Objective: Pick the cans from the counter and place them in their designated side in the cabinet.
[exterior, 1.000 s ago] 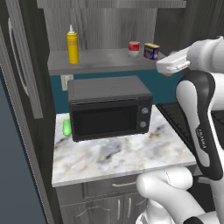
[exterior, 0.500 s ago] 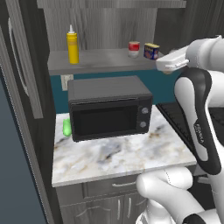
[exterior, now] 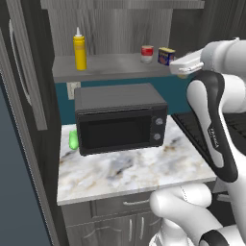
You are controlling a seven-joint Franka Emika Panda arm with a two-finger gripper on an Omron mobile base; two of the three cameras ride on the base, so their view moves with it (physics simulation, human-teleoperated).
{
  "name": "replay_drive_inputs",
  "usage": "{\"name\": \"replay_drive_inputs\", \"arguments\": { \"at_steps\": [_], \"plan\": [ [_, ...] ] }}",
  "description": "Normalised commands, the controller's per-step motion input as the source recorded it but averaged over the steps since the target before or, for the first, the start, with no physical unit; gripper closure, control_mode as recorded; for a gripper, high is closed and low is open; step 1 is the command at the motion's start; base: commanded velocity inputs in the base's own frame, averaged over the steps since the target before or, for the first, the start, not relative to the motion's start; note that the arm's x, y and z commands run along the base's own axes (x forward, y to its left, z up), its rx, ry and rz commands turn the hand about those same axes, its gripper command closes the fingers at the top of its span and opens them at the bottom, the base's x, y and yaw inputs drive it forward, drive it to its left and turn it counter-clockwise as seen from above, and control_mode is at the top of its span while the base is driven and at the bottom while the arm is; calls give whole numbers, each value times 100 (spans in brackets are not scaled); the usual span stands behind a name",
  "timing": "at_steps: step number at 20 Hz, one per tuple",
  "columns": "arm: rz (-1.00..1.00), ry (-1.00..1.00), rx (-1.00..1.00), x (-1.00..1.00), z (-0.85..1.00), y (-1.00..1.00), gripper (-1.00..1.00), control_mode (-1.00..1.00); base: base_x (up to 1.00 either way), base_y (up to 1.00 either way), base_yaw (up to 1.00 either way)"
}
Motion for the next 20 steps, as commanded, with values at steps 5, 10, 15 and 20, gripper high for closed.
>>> {"name": "replay_drive_inputs", "arguments": {
  "at_steps": [5, 10, 15, 20],
  "plan": [
    [-2, 0, 0, 21, 0, -5, 100, -100, 0, 0, 0],
    [-2, 0, 0, 23, 0, -3, 100, -100, 0, 0, 0],
    [-2, 0, 0, 21, 0, -5, 100, -100, 0, 0, 0],
    [-2, 0, 0, 22, 0, -3, 100, -100, 0, 0, 0]
  ]
}}
